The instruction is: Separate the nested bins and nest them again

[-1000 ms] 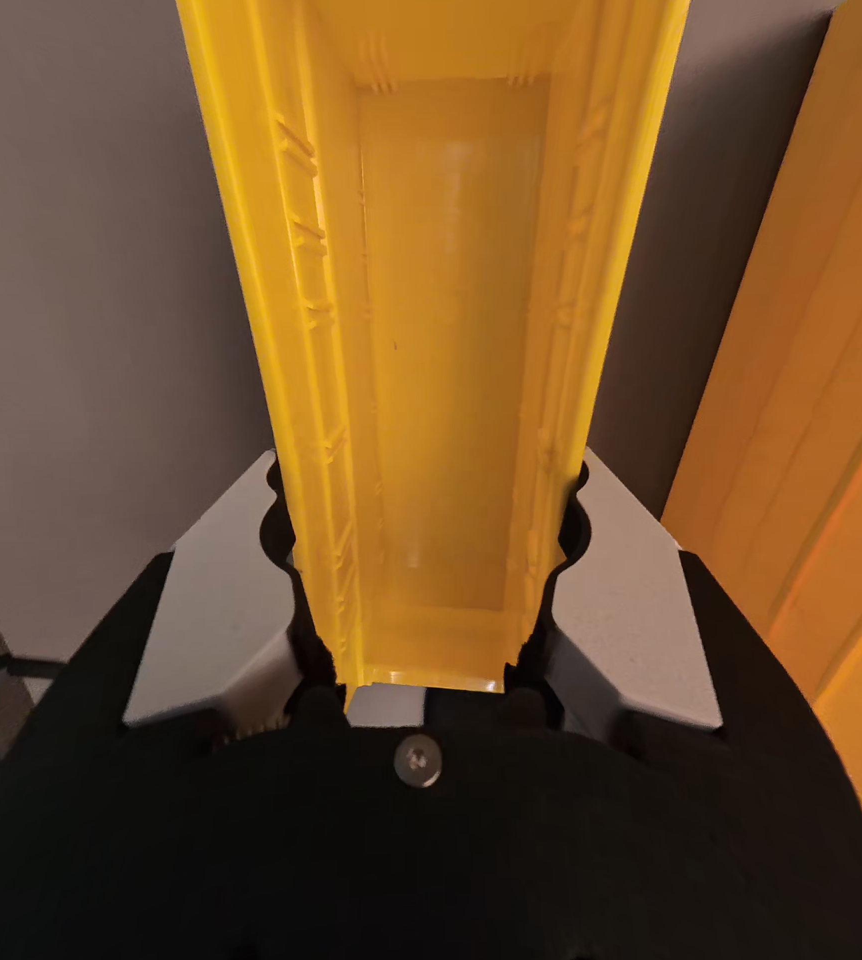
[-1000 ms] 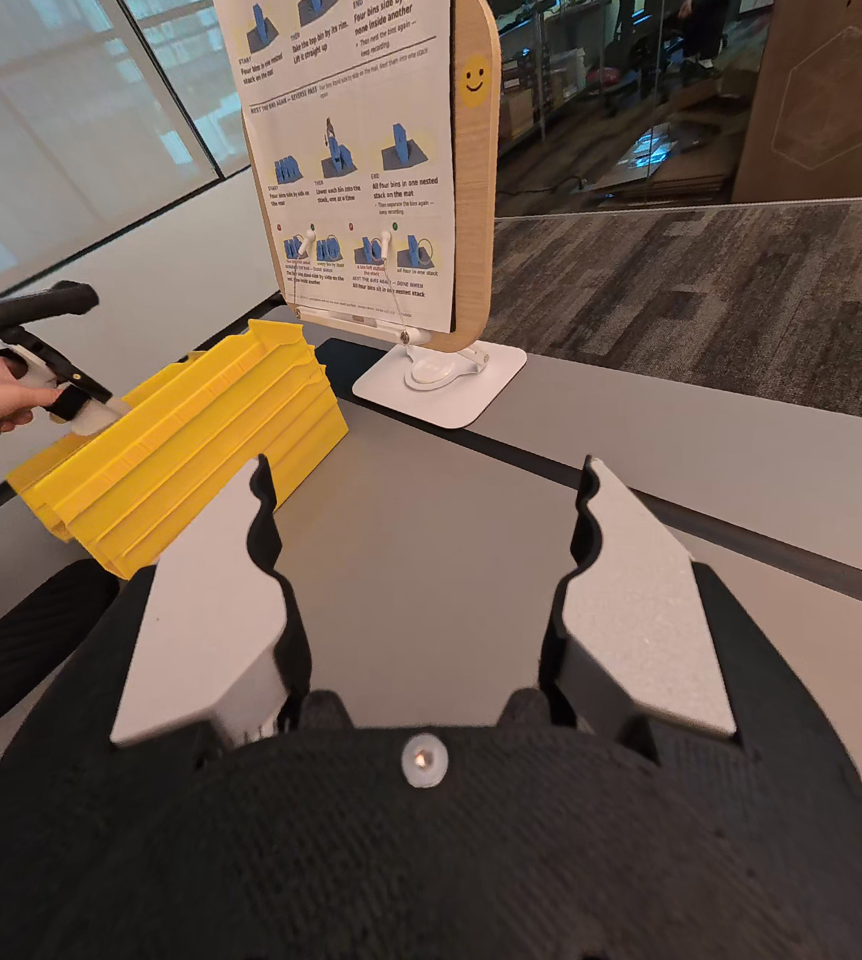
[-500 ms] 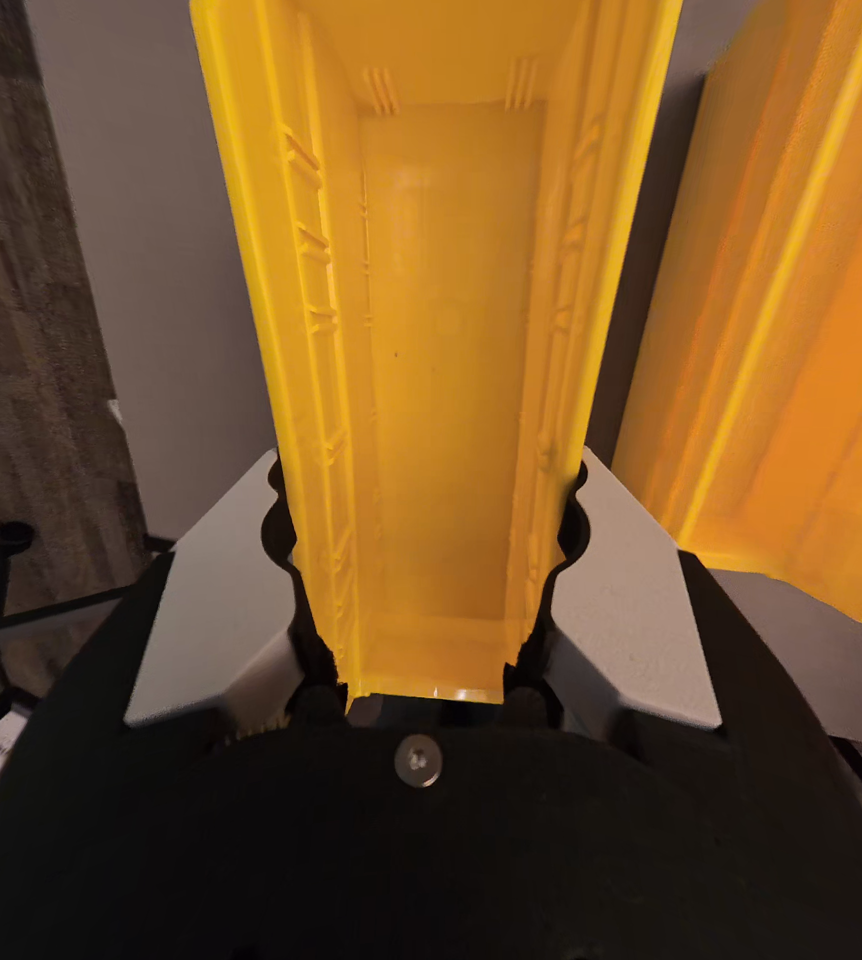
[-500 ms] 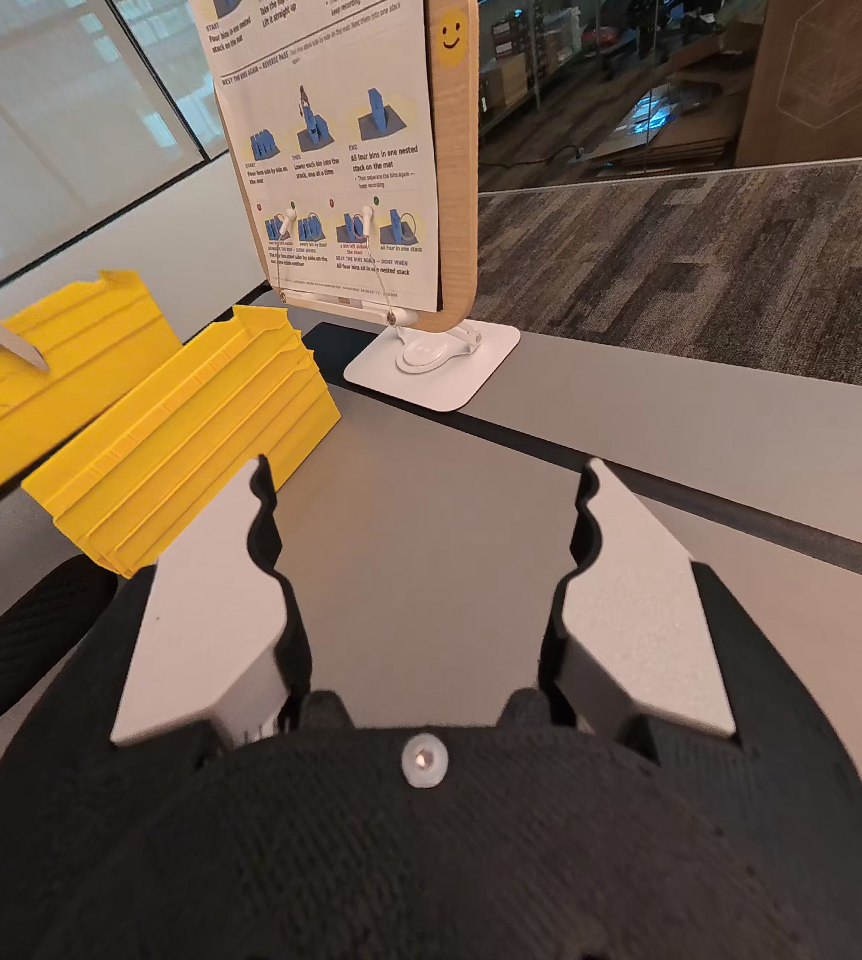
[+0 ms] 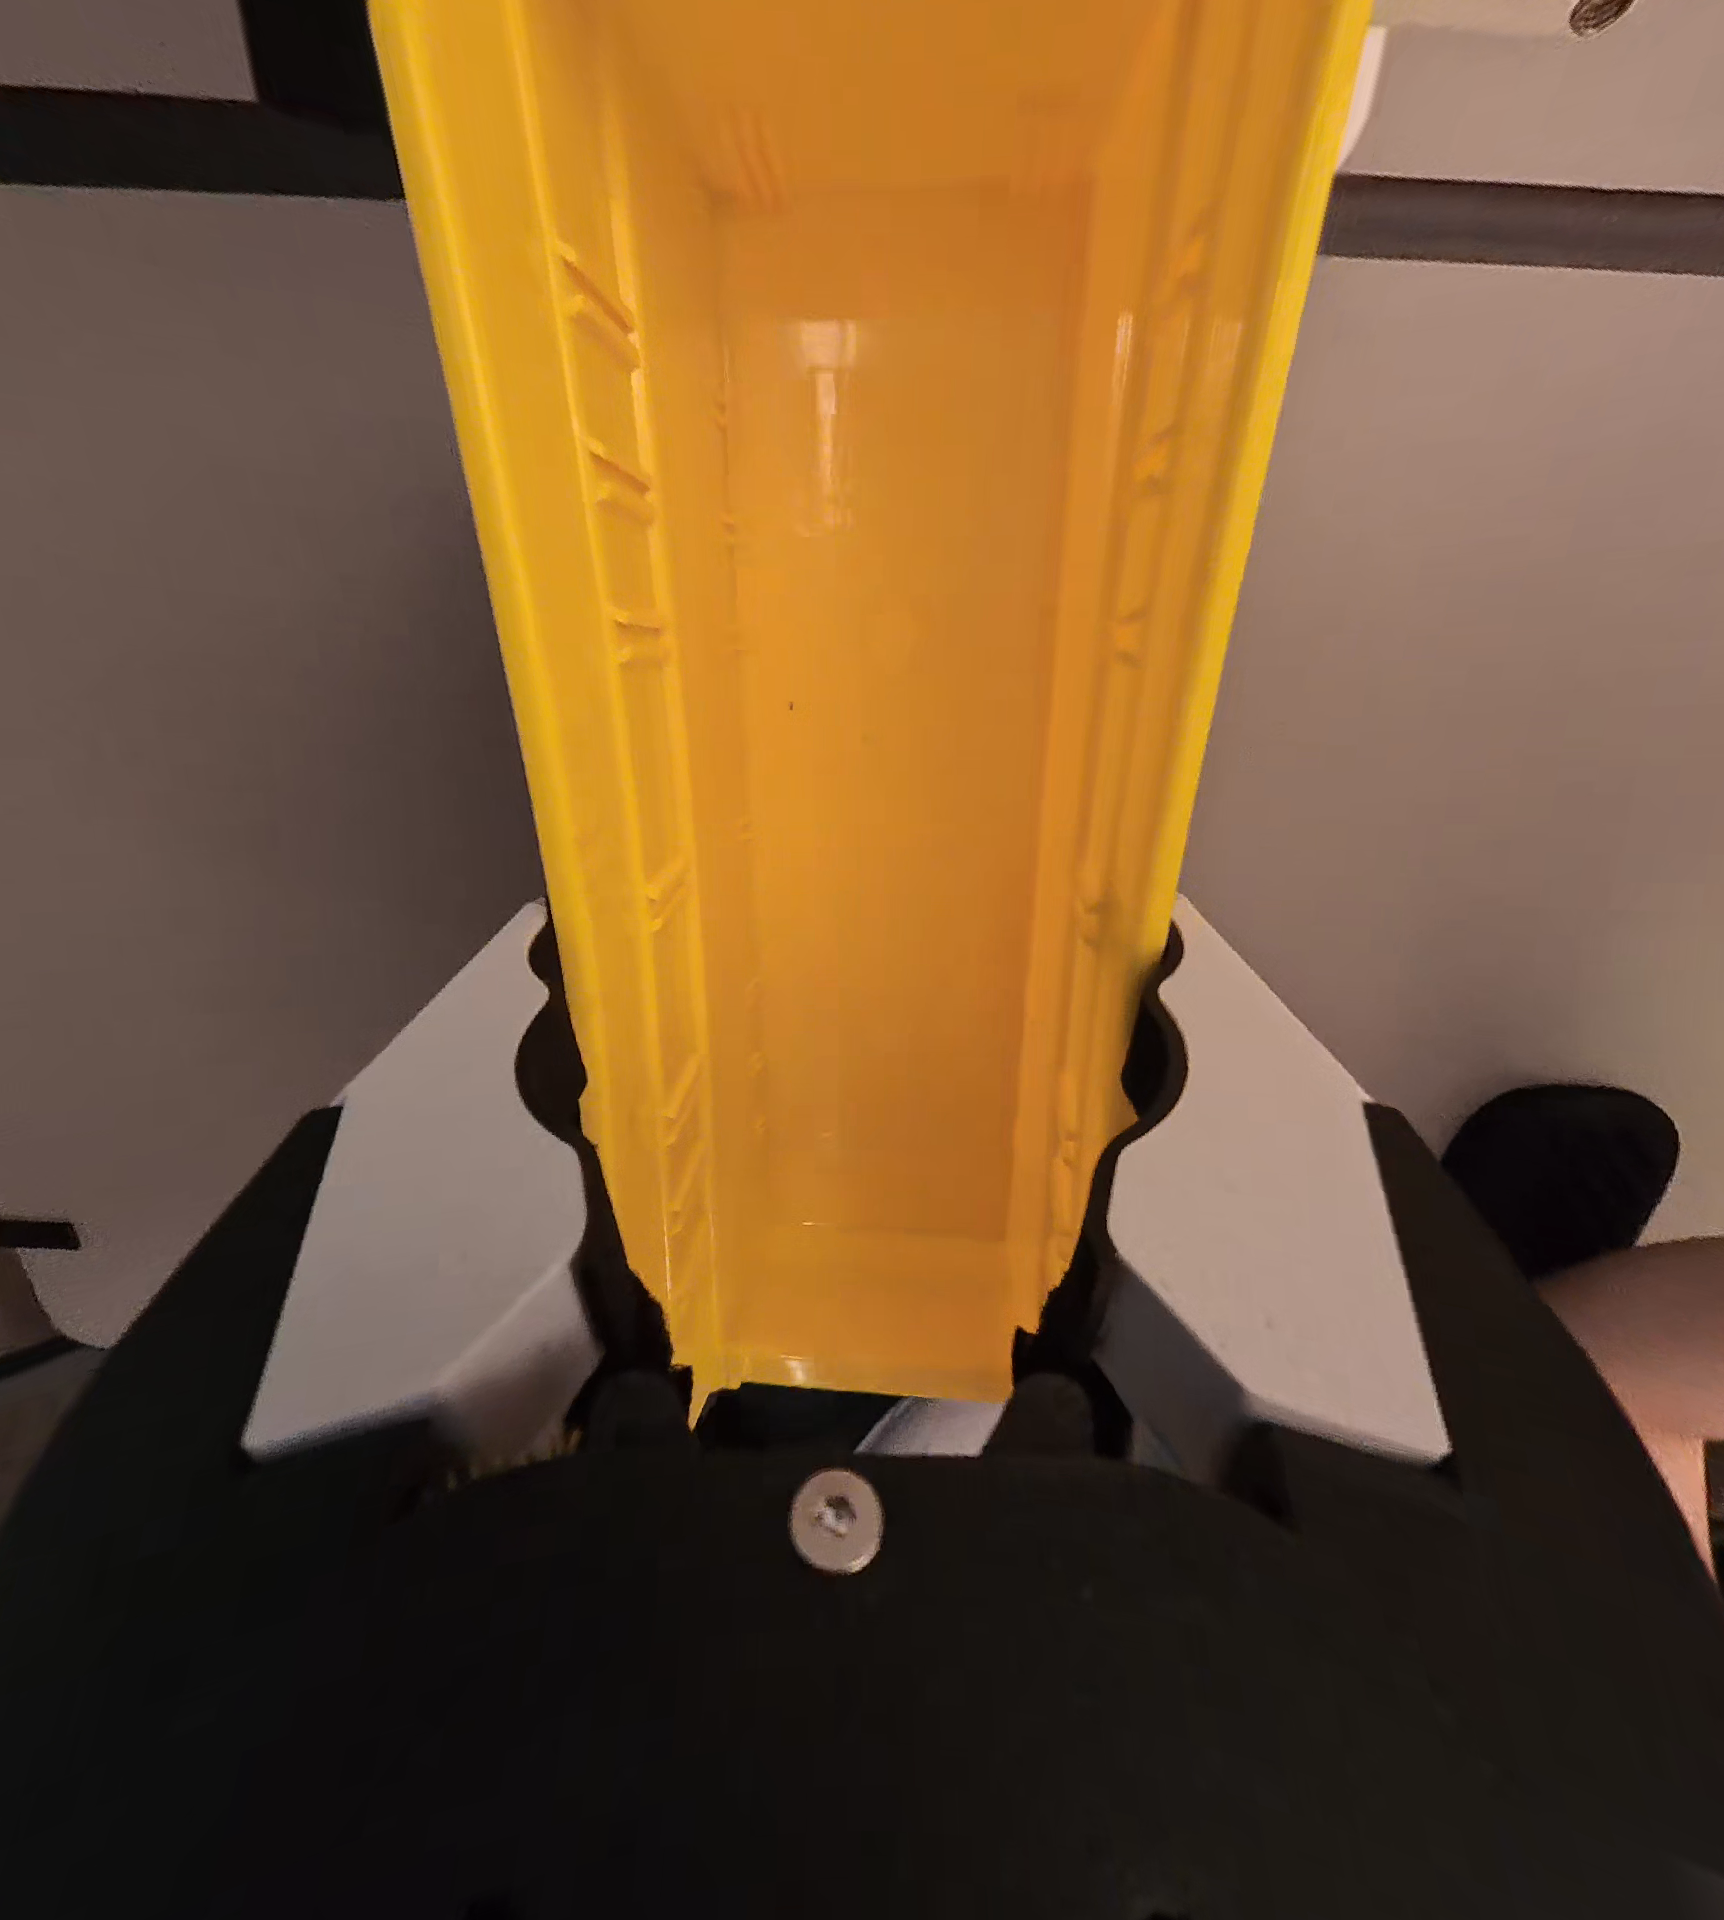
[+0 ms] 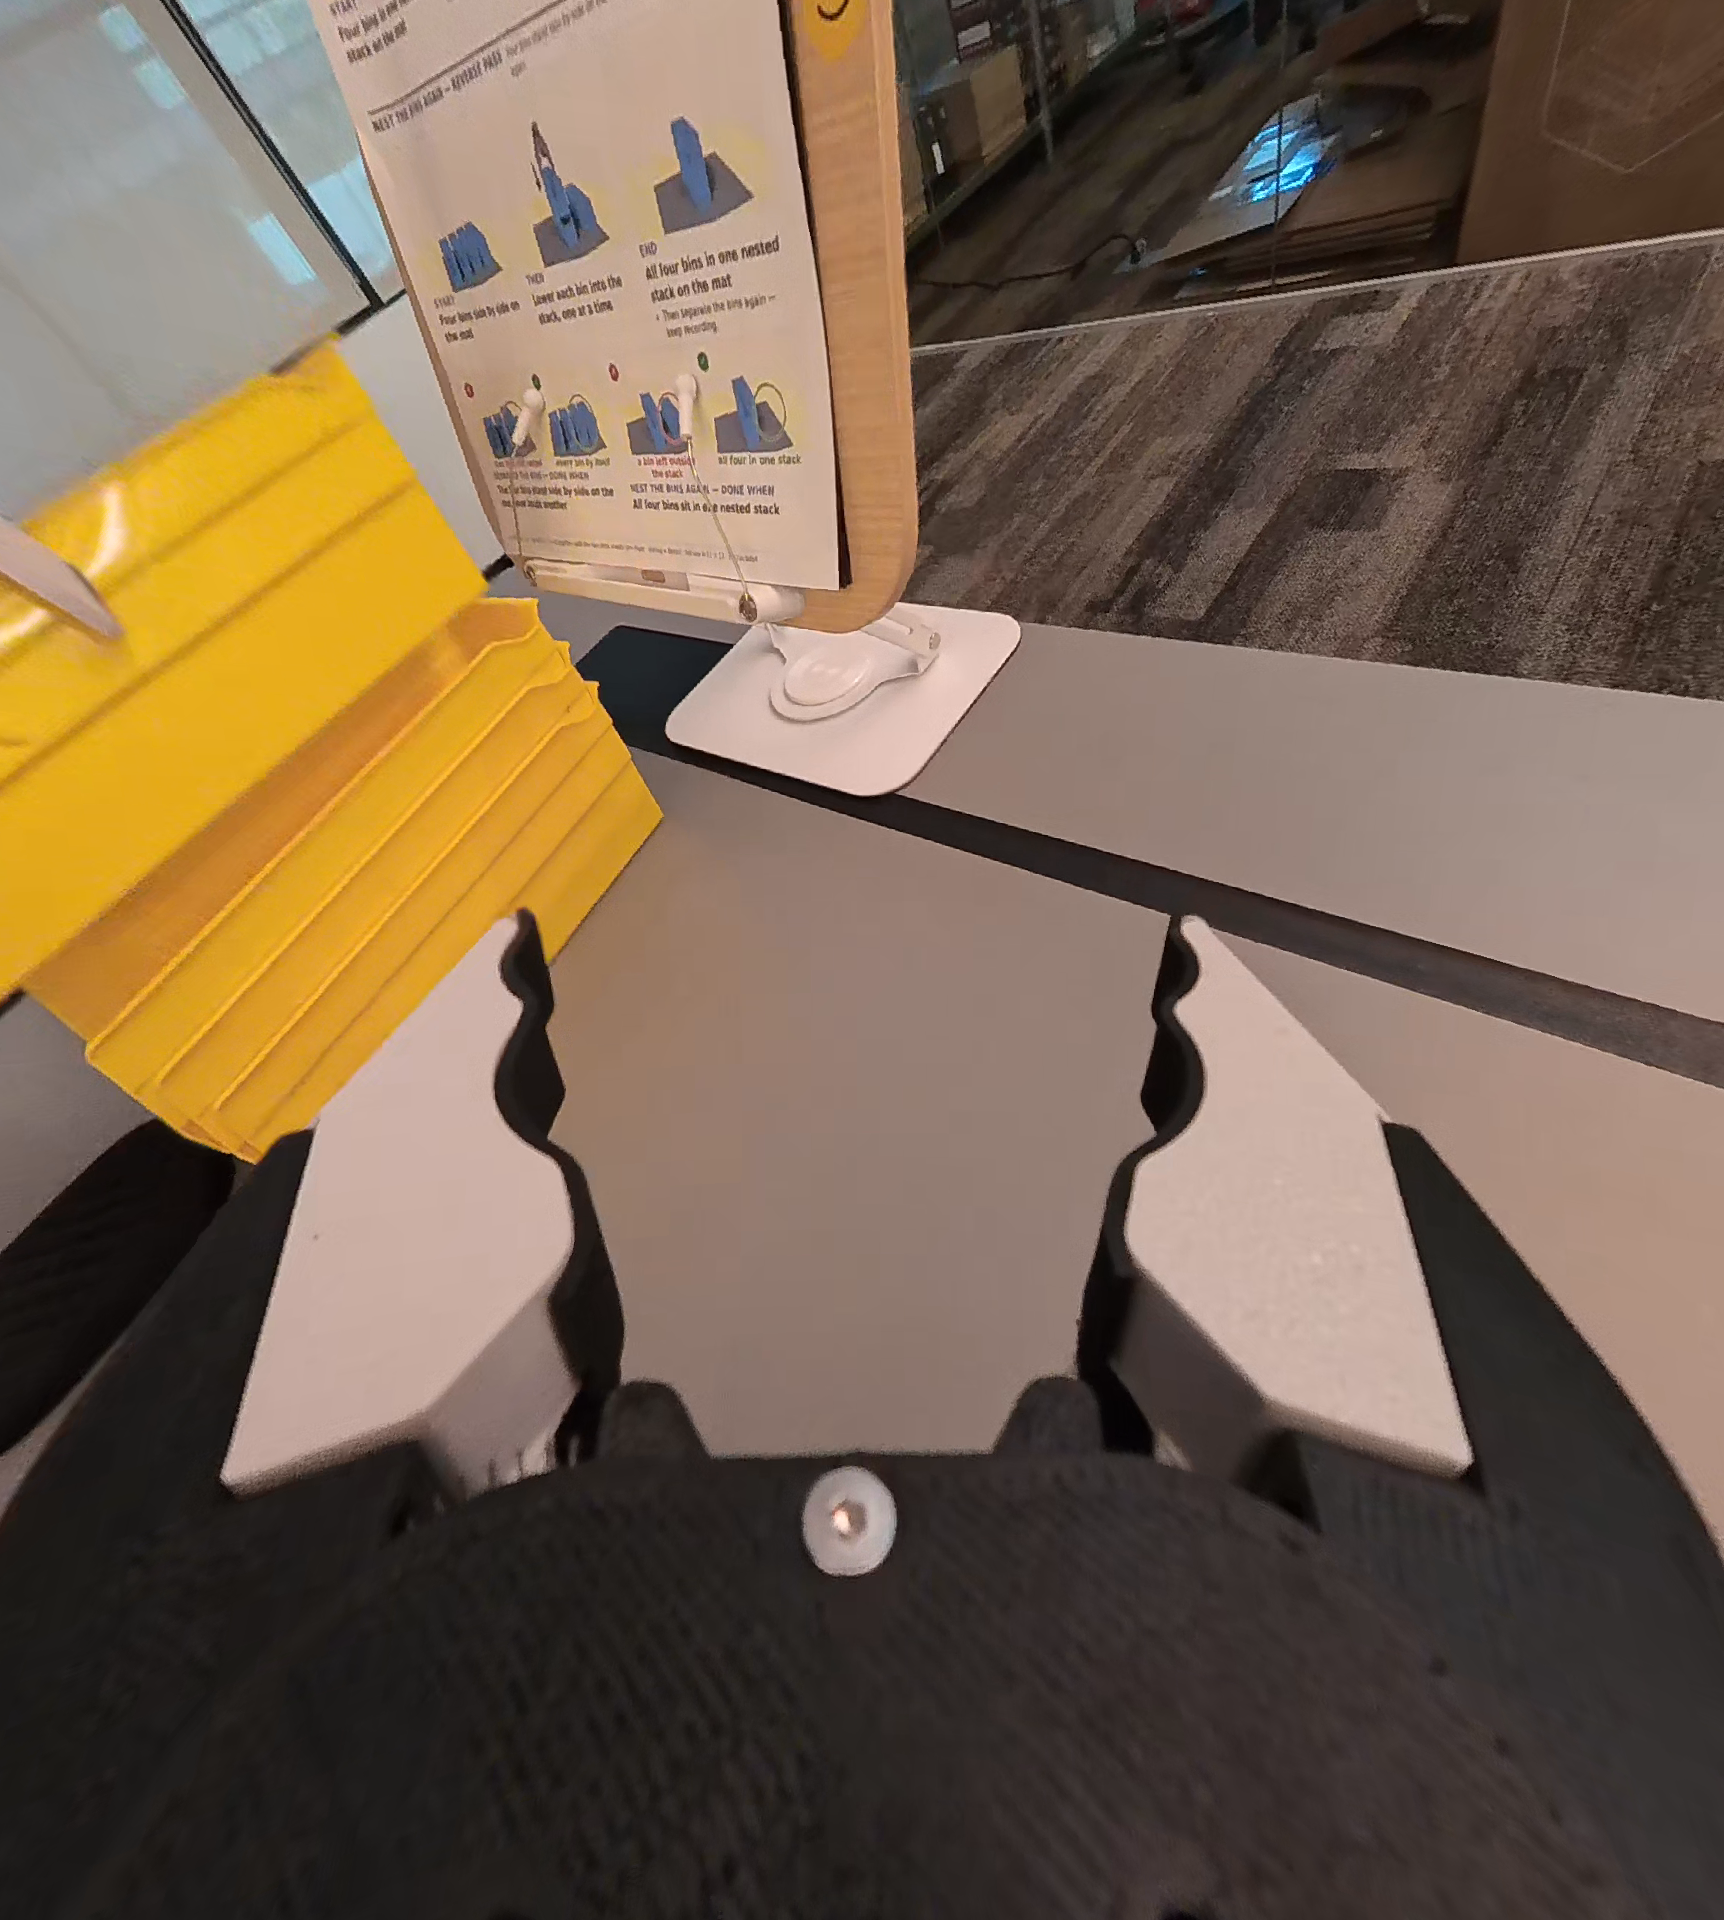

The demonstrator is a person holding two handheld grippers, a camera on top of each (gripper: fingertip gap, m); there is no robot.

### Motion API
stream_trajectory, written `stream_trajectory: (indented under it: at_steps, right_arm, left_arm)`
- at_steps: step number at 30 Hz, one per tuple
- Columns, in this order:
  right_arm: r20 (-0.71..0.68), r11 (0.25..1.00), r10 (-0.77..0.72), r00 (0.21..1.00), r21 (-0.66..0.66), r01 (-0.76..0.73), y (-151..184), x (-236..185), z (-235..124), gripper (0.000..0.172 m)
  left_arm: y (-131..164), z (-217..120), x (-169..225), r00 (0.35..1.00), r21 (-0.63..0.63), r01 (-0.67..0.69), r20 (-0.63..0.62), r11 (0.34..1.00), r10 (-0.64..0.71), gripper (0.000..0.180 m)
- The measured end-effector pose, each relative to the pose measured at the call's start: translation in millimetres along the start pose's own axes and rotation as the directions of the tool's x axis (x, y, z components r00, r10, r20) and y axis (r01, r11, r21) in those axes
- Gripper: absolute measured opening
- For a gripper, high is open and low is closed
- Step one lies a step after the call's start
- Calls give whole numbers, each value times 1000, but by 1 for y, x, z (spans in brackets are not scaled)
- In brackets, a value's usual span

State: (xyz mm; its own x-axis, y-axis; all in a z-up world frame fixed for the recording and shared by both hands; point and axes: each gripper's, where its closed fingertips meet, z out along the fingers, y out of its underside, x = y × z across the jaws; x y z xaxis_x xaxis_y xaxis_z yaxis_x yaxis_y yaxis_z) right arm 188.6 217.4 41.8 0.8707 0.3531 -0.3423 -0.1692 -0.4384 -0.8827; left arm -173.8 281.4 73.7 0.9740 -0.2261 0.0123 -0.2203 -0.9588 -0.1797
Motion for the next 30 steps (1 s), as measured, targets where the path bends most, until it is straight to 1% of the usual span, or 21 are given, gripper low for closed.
stream_trajectory:
  at_steps: [5, 8, 18, 23, 28, 30]
  right_arm:
    - [42, 1000, 16, 999, 16, -17, -4, -7, -2, 116]
    - [51, 1000, 16, 999, 6, -16, -2, -9, -1, 116]
    - [58, 999, 33, 998, 14, -34, -3, -7, -2, 116]
    - [55, 999, 32, 998, -6, -32, 1, -8, 2, 116]
    - [45, 999, 21, 999, -32, -20, 6, -8, 8, 116]
    - [35, 999, 17, 999, -45, -16, 8, -6, 10, 116]
  left_arm:
    - [-1, 21, 2, 993, -45, 0, 120, 999, 5, 108]
    - [0, 31, 3, 988, -61, -7, 151, 998, 17, 109]
    - [12, 66, -1, 989, -114, 10, 145, 993, 7, 110]
    - [15, 81, -2, 993, -123, 27, 114, 992, -13, 112]
    - [21, 91, -1, 995, -145, 29, 97, 989, -15, 128]
    - [25, 90, 0, 995, -168, 10, 98, 986, 6, 129]
